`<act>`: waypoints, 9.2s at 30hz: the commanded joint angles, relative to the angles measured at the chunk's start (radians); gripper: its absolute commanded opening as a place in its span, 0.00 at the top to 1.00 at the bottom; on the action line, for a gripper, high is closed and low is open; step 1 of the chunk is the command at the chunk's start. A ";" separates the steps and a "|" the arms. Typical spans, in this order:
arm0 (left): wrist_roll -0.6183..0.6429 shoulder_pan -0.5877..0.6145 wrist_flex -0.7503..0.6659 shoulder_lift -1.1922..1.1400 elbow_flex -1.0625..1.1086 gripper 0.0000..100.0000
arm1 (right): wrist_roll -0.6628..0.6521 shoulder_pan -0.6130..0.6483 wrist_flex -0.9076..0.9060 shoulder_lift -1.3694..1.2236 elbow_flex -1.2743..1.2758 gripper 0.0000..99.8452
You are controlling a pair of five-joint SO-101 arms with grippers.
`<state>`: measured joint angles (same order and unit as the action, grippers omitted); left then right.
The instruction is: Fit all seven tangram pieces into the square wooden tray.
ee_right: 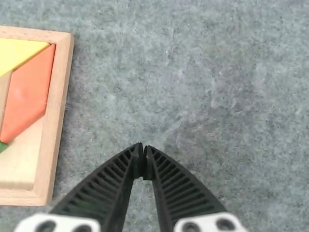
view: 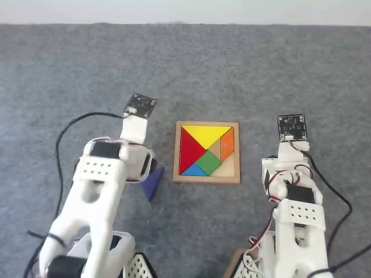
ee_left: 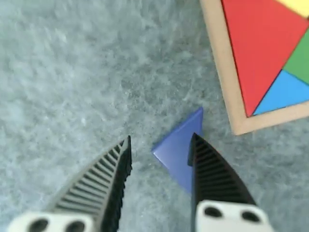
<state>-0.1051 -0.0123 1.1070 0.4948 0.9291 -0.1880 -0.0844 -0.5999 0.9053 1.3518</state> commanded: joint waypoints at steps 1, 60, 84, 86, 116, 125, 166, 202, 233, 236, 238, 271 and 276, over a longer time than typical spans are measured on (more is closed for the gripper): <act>0.015 0.002 -0.041 0.057 0.018 0.81 | -0.011 -0.002 0.019 -0.012 -0.060 0.99; -0.120 0.043 0.176 -0.502 -0.423 0.88 | -0.012 0.022 0.019 -0.012 -0.058 0.99; -0.402 0.008 0.129 -0.506 -0.254 0.72 | -0.012 0.022 0.019 -0.012 -0.058 0.99; -0.371 0.009 0.074 -0.506 -0.246 0.72 | -0.012 0.022 0.019 -0.012 -0.058 0.99; -0.318 0.015 0.044 -0.617 -0.314 0.90 | -0.012 0.021 0.021 -0.012 -0.058 0.99; -0.433 -0.051 0.298 -0.422 -0.544 0.91 | -0.012 0.022 0.019 -0.012 -0.058 0.99; -0.385 0.023 0.089 -0.503 -0.259 0.80 | -0.014 0.021 0.019 -0.012 -0.058 0.99; -0.307 -0.095 0.078 -0.605 -0.311 0.90 | -0.014 0.022 0.018 -0.012 -0.058 0.99; -0.189 -0.394 0.147 -0.284 -0.438 0.97 | -0.008 -0.038 0.027 -0.002 -0.061 0.99; -0.216 -0.350 0.147 -0.284 -0.437 0.97 | -0.009 -0.038 0.027 -0.002 -0.061 0.99; -0.218 -0.315 0.146 -0.282 -0.440 0.97 | -0.009 -0.038 0.027 -0.002 -0.061 0.99; -1.258 1.405 0.356 0.476 0.074 0.79 | -0.012 -0.004 0.021 -0.010 -0.061 0.99; -1.258 1.410 0.015 0.445 0.225 0.72 | -0.012 -0.004 0.021 -0.012 -0.061 0.99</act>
<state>-1.3495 1.3932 1.3771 0.9444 1.0886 -0.1910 -0.0951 -0.5938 0.9053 1.3518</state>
